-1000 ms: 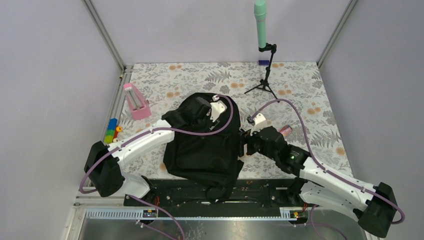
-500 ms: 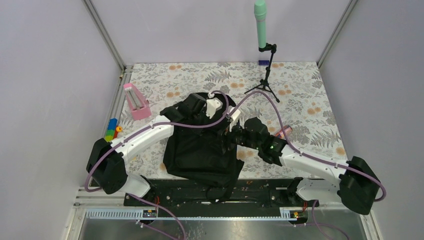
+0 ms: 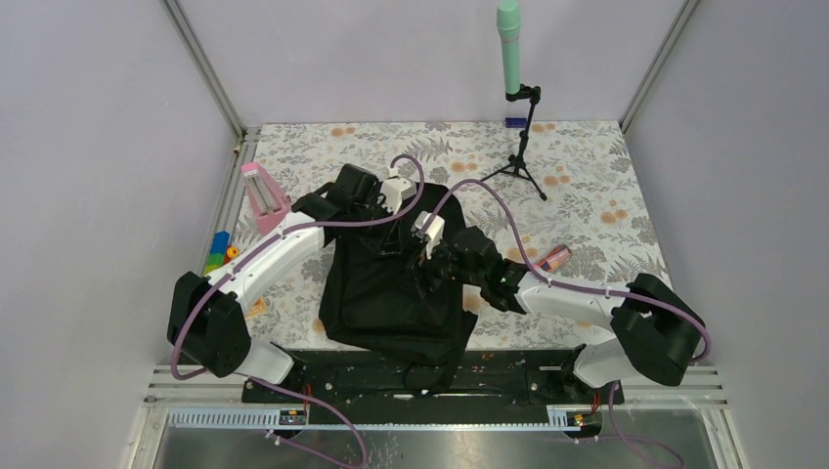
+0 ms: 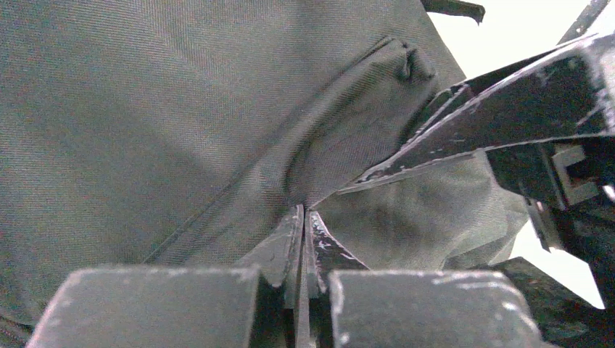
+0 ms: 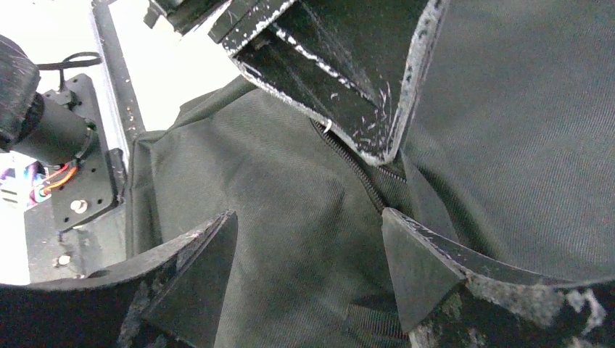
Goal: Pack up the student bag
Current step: Adjust the student bag at the center of the board.
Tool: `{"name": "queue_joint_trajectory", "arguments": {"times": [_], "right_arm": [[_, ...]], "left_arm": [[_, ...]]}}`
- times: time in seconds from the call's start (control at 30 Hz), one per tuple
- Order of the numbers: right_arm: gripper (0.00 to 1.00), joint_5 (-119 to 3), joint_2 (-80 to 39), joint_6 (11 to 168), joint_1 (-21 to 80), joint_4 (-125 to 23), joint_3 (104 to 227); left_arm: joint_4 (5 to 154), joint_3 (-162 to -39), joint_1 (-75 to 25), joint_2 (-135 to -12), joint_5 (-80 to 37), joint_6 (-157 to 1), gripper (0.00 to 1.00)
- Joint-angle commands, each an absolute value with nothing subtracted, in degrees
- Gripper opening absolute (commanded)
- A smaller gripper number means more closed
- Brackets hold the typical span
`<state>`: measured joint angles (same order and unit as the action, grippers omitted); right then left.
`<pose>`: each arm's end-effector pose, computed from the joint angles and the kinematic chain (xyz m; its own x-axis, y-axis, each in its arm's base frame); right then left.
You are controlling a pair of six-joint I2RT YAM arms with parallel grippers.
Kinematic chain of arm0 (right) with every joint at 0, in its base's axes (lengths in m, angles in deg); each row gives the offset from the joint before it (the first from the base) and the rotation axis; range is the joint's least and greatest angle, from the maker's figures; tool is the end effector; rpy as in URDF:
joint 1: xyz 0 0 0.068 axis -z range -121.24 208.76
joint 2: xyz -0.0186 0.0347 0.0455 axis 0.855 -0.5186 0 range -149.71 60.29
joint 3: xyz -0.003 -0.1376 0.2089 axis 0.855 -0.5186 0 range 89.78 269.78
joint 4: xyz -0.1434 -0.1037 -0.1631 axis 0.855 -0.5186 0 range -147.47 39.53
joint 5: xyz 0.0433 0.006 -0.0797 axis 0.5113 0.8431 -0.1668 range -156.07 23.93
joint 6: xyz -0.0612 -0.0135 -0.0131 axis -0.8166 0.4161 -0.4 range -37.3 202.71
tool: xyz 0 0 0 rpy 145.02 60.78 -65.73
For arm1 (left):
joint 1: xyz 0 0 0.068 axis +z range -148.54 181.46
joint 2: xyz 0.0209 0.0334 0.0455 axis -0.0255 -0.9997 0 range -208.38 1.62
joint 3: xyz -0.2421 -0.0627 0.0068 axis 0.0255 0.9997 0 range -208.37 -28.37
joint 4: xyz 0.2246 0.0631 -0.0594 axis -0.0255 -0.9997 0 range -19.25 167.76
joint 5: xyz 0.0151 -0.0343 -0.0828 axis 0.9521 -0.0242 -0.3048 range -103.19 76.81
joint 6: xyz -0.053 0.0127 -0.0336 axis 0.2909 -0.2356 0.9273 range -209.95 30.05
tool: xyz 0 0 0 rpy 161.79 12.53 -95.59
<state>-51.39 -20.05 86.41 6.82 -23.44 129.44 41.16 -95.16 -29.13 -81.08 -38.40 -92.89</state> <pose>0.1788 0.2488 0.2222 -0.2042 -0.1594 -0.9659 -0.9021 0.4138 0.1224 0.2410 -0.1670 0.2543 -0.6471 0.4364 -0.6252 0.7177 0.6253 -0.3063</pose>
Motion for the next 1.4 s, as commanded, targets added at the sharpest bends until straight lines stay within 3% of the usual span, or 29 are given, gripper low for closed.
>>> {"name": "queue_joint_trajectory", "arguments": {"times": [0.0,0.37,0.5,0.57,0.87,0.9,1.37], "right_arm": [[0.8,-53.8,-23.3,80.3,6.6,-19.7,133.6],[0.8,-54.8,-31.2,77.0,6.6,-21.7,138.2],[0.75,-51.9,-34.0,77.7,6.6,-23.2,140.4],[0.68,-50.7,-34.8,78.0,6.6,-23.9,141.2],[0.02,-51.7,-31.8,78.8,6.6,-23.0,138.9],[0.0,-51.7,-30.9,79.2,6.6,-22.7,138.3],[0.0,-47.3,-15.0,82.4,4.3,-25.3,133.8]], "left_arm": [[40.9,-97.9,-28.0,-81.3,-42.6,-92.6,0.0],[40.8,-98.1,-27.6,-81.7,-42.4,-92.2,0.0],[40.8,-98.2,-27.4,-81.7,-42.3,-92.1,0.0],[40.8,-98.1,-27.2,-81.6,-41.5,-92.1,0.0],[41.2,-97.9,-26.0,-81.7,-37.2,-91.1,0.0],[41.2,-97.9,-25.8,-81.8,-36.1,-90.8,0.0],[41.3,-97.9,-25.5,-84.1,-31.5,-90.1,0.0]]}}
